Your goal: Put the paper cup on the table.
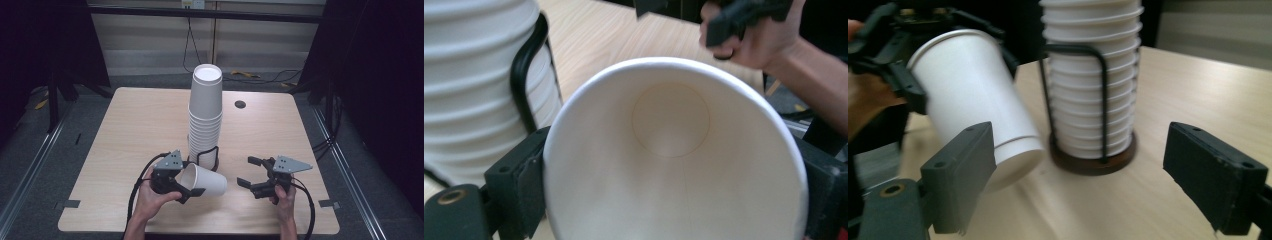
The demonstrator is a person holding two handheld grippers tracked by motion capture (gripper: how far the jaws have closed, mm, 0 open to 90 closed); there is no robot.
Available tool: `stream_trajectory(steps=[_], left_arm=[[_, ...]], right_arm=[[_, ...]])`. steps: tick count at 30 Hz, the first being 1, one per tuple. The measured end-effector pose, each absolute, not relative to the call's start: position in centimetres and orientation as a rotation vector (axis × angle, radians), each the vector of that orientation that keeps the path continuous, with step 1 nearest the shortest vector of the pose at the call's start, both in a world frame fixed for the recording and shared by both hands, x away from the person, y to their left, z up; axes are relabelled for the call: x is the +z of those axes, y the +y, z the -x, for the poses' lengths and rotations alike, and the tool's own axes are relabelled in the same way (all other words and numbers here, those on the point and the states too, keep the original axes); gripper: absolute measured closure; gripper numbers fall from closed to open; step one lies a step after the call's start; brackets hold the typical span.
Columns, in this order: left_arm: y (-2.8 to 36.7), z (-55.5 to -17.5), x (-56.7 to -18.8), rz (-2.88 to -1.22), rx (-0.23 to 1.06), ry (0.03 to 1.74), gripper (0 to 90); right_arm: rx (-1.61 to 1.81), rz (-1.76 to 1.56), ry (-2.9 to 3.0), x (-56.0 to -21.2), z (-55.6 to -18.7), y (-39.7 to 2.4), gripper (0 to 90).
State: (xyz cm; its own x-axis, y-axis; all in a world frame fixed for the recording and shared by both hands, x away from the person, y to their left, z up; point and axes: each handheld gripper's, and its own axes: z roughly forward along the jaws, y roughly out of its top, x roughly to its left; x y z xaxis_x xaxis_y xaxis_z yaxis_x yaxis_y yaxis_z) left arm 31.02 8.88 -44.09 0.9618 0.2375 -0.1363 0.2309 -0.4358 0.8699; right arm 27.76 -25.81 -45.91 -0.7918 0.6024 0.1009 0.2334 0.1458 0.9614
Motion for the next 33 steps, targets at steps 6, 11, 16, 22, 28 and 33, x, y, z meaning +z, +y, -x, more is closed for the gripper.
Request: stream_trajectory(steps=[6,11,16,22,28,33], left_arm=[[10.2,-30.9,-44.1,-2.071,0.026,0.388,9.2],[11.4,-30.8,-43.9,-2.095,0.052,0.427,9.1],[11.9,-30.9,-43.7,-2.162,0.063,0.446,9.0],[13.4,-31.2,-43.2,-2.191,0.102,0.509,8.9],[14.8,-31.9,-42.6,-2.214,0.106,0.581,8.7],[15.7,-32.7,-42.2,-2.254,0.135,0.634,8.6]], right_arm=[[1.559,-0.949,1.915,-46.7,-27.1,-26.7,13.2],[1.496,-0.999,1.781,-47.4,-26.8,-27.4,13.2],[1.469,-1.05,1.703,-48.2,-26.8,-27.6,13.0],[1.424,-1.065,1.588,-49.2,-26.8,-27.6,12.6],[1.415,-1.07,1.546,-50.1,-26.6,-27.5,12.8],[1.415,-1.047,1.527,-50.2,-26.3,-27.4,12.9]])
